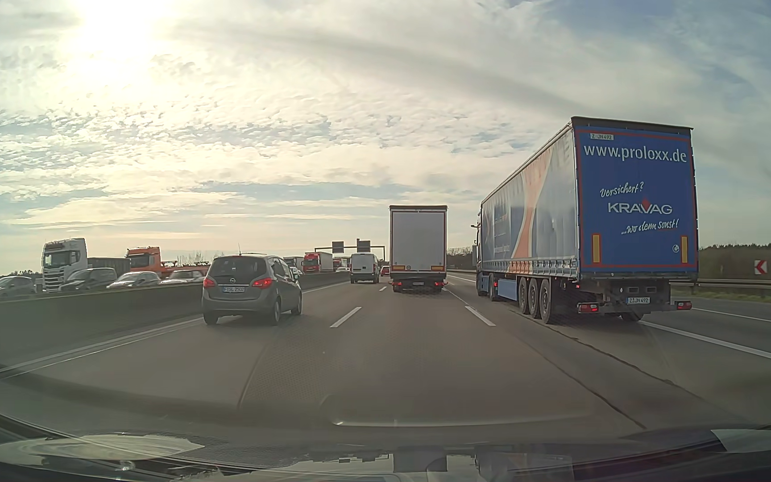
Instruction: Follow the waypoints while adhering to traffic rules and regulations
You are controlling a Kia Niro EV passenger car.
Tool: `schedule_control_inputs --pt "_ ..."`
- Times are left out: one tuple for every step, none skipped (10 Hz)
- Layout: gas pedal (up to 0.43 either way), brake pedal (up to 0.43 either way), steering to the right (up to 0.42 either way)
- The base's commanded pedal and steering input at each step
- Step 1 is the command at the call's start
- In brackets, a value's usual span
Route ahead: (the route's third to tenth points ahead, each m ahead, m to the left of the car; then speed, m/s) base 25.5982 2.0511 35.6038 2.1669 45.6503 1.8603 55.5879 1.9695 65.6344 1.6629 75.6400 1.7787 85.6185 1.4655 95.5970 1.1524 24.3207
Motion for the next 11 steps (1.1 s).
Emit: schedule_control_inputs --pt "0.157 0.000 -0.005" --pt "0.157 0.000 -0.004" --pt "0.157 0.000 -0.003" --pt "0.157 0.000 -0.002" --pt "0.157 0.000 -0.001" --pt "0.157 0.000 -0.001" --pt "0.157 0.000 -0.001" --pt "0.157 0.000 -0.001" --pt "0.157 0.000 -0.001" --pt "0.157 0.000 -0.001" --pt "0.157 0.000 -0.002"
